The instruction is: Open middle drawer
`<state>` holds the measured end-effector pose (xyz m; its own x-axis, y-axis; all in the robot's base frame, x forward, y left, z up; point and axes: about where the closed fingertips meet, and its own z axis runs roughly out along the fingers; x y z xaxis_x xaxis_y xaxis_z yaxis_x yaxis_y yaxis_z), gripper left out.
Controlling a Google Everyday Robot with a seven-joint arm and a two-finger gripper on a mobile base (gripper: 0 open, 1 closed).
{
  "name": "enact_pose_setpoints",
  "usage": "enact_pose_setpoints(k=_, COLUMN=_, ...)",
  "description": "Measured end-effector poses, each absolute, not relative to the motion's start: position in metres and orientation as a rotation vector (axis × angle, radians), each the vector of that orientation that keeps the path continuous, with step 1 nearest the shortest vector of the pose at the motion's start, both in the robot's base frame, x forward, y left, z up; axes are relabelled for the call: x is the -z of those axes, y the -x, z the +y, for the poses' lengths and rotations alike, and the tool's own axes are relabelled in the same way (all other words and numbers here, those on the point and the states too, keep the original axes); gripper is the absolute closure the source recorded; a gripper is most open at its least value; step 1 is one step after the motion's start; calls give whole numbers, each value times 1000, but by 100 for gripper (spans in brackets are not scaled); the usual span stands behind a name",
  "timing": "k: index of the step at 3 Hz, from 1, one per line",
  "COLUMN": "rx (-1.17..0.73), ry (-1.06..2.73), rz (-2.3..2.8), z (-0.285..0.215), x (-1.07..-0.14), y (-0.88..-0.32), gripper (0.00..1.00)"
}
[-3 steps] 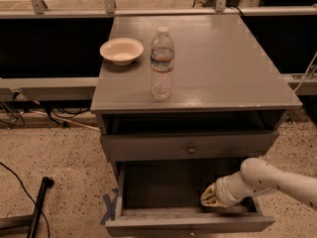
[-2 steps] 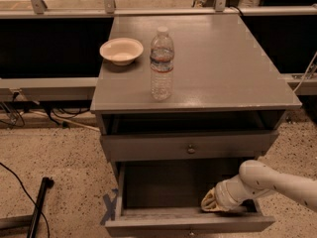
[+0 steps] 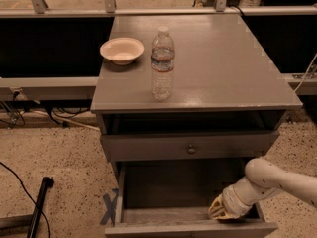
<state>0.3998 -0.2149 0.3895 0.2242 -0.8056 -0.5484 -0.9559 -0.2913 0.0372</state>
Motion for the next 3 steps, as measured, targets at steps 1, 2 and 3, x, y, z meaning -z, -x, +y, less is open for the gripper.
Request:
enact_pose_setpoints(k=1, rx=-699, ry=2202, rz=1641, z=-217, x=-393, y=-397, gripper=100)
enact_pose_setpoints(k=2, rx=-699, ry=2202, rz=1641, z=-217, x=-393, y=-397, gripper=100)
enact_pose_setpoints(k=3, rx=-699, ry=2202, rz=1641, z=-216, x=-393, y=-398, gripper=100)
